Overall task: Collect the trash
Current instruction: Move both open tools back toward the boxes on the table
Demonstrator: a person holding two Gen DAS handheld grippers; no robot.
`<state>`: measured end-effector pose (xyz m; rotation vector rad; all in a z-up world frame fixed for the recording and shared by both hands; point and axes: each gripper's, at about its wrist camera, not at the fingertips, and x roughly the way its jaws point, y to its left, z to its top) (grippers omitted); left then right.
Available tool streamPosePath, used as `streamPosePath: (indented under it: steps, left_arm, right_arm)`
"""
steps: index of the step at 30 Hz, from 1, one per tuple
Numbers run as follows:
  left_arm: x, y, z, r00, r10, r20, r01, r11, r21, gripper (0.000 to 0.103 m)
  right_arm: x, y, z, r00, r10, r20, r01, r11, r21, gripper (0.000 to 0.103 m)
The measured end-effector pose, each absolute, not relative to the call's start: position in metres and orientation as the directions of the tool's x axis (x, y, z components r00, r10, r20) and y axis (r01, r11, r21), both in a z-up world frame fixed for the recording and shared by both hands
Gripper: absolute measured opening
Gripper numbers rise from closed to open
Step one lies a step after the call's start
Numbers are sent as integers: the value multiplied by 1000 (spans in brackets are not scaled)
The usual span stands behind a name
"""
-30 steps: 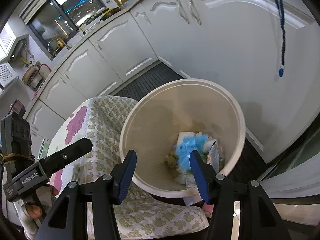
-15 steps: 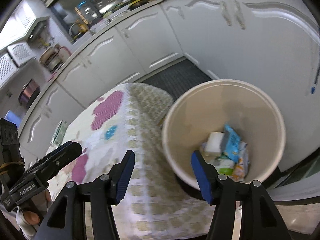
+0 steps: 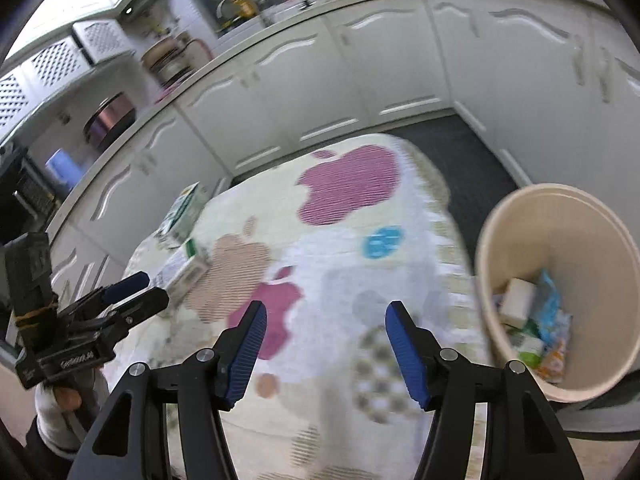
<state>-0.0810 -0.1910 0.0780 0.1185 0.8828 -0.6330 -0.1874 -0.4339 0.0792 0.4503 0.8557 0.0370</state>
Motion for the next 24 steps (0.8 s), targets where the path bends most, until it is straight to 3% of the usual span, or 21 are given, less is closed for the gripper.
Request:
streamPosePath:
  steps: [15, 21, 23, 24]
  left_arm:
    - [-35, -183, 42, 454, -340, -823, 634, 772, 31, 83]
    - [-17, -181, 30, 393, -355, -848, 610, 791, -49, 82]
    - [-17, -180, 27, 397, -345, -850, 597, 801, -47, 65]
    - [-17, -179, 27, 393, -345, -852, 593, 804, -51, 65]
  right_arm:
    - [-142, -393, 70, 617, 250, -746, 96, 917, 387, 60]
    - [-129, -383, 63, 601, 258, -756, 79, 922, 378, 60]
    - [-123, -380, 62, 599, 262, -756, 72, 923, 378, 60]
    - [-119, -378, 61, 598, 267, -756, 66, 923, 379, 60]
